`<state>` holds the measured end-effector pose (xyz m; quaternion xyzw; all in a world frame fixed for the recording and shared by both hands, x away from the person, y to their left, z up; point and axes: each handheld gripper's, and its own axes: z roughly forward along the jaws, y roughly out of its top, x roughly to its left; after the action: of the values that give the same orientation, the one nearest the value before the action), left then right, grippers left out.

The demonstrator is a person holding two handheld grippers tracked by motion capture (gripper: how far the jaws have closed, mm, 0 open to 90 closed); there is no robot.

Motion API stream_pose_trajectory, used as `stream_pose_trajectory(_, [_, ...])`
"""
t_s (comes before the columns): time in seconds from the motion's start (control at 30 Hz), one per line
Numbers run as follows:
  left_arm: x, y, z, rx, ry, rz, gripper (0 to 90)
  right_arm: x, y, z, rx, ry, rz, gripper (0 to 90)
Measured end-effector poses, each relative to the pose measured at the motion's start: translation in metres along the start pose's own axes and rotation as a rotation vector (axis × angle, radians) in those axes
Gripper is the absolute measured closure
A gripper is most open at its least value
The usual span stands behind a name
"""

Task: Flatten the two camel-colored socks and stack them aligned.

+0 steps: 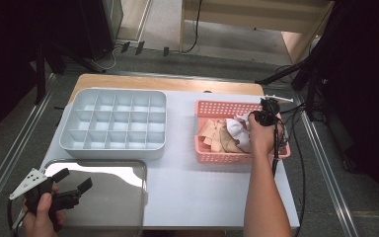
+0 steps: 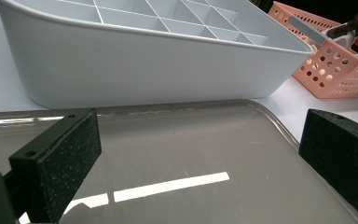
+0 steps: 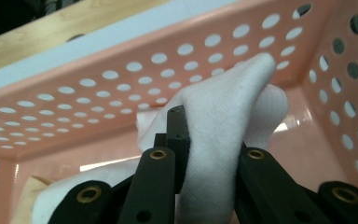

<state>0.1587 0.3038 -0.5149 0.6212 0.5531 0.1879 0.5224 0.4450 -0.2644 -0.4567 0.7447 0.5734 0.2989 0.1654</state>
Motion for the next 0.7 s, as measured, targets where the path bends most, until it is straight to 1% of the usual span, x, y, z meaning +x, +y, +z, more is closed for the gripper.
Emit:
stream_pose_trajectory(0.03, [0.000, 0.000, 0.000, 0.000, 0.000, -0.001, 0.0, 0.000, 0.000, -0.002, -0.022, 0.005, -0.006, 82.2])
stream_pose_trajectory(0.07, [0.000, 0.000, 0.000, 0.000, 0.001, -0.001, 0.0, 0.000, 0.001, -0.005, -0.044, 0.028, -0.009, 82.3])
stream_pose_trajectory(0.1, [0.000, 0.000, 0.000, 0.001, 0.002, 0.000, 0.0, 0.000, 0.001, -0.006, -0.048, 0.031, -0.012, 82.4])
stream_pose_trajectory(0.17, [0.000, 0.000, 0.000, -0.001, 0.002, 0.000, 0.0, 0.001, 0.001, -0.009, -0.074, 0.042, -0.020, 82.5])
stream_pose_trajectory(0.3, [-0.001, 0.000, 0.001, -0.001, 0.000, 0.002, 0.0, 0.004, 0.000, -0.014, -0.114, 0.070, -0.059, 82.6])
stream_pose_trajectory(0.33, [-0.001, 0.000, 0.000, -0.001, 0.000, 0.003, 0.0, 0.004, 0.000, -0.015, -0.123, 0.076, -0.067, 82.6])
stream_pose_trajectory(0.4, [-0.001, 0.000, 0.000, -0.003, 0.000, 0.001, 0.0, 0.005, -0.001, -0.017, -0.133, 0.084, -0.067, 82.5])
stream_pose_trajectory(0.63, [0.000, 0.000, -0.001, -0.009, 0.001, 0.001, 0.0, 0.008, -0.006, -0.023, -0.156, 0.111, -0.089, 82.5])
stream_pose_trajectory(0.67, [0.000, 0.000, -0.001, -0.008, 0.000, 0.002, 0.0, 0.010, -0.009, -0.028, -0.174, 0.132, -0.097, 82.5])
stream_pose_trajectory(0.7, [0.000, 0.000, -0.002, -0.007, 0.001, 0.003, 0.0, 0.011, -0.010, -0.029, -0.180, 0.138, -0.099, 82.5])
